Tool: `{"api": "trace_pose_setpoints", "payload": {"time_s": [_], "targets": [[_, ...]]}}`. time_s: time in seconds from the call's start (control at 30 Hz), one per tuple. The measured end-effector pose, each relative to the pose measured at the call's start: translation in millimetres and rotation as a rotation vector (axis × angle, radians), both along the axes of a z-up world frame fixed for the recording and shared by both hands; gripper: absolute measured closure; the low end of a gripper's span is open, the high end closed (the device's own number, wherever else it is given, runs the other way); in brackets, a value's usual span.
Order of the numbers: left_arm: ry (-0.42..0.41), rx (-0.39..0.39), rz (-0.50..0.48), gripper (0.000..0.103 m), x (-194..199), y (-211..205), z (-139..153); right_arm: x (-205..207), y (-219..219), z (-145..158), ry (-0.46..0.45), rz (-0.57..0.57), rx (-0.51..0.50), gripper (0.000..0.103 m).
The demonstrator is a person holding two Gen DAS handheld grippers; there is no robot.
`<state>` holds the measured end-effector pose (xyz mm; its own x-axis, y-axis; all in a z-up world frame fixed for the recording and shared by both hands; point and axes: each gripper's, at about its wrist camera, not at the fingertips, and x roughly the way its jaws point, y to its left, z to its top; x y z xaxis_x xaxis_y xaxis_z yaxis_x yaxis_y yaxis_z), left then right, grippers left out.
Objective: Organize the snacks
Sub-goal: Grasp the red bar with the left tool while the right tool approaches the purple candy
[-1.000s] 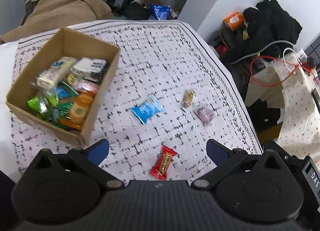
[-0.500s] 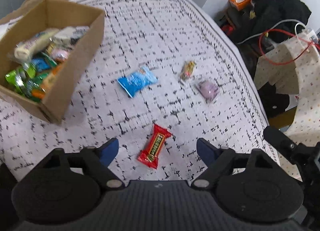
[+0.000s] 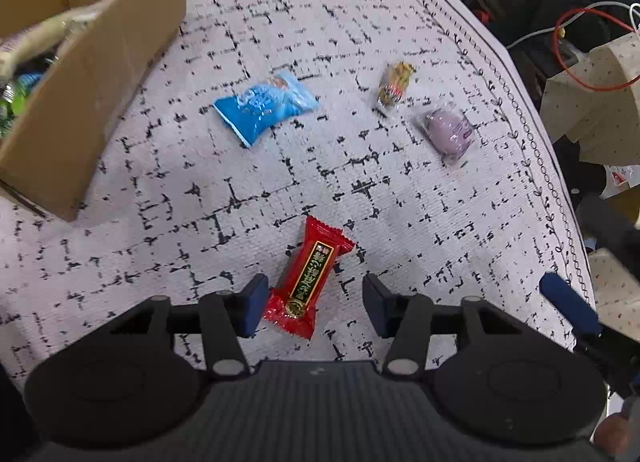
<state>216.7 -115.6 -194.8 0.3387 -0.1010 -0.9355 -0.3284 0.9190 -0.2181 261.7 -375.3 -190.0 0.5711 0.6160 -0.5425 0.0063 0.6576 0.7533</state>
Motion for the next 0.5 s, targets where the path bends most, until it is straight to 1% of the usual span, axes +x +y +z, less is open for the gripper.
{"api": "trace_pose_setpoints", "payload": {"time_s": [0.03, 0.1, 0.17, 0.2, 0.23, 0.3, 0.4, 0.5], "targets": [[0.005, 0.006, 0.000, 0.055, 1.4, -0.4, -3.9, 2.0, 1.2, -1.7, -0.001, 0.002, 0.002, 0.020], [0.020, 0.012, 0.004, 0.062, 4.0, -0.3, -11.3, 6.4, 2.9, -6.4, 0.002, 0.005, 0.009, 0.020], [0.019, 0.017, -0.006, 0.074, 6.0, -0.6, -15.2, 10.9, 5.0, -11.4, 0.007, 0.003, 0.015, 0.020], [0.016, 0.034, -0.012, 0.076, 6.7, -1.2, -15.8, 13.0, 6.1, -13.4, 0.010, 0.002, 0.013, 0.020], [0.018, 0.050, -0.014, 0.081, 7.6, -1.4, -16.1, 14.7, 7.4, -14.5, 0.010, 0.000, 0.009, 0.020], [0.012, 0.058, -0.016, 0.083, 9.2, -0.3, -15.9, 19.3, 10.5, -15.7, 0.004, -0.003, 0.002, 0.020], [-0.001, 0.044, -0.011, 0.084, 10.7, 4.8, -15.1, 25.0, 15.1, -17.5, -0.003, -0.003, 0.003, 0.021], [-0.014, 0.032, -0.008, 0.084, 12.7, 8.6, -12.5, 28.6, 19.7, -18.5, -0.010, -0.001, -0.005, 0.023]]}}
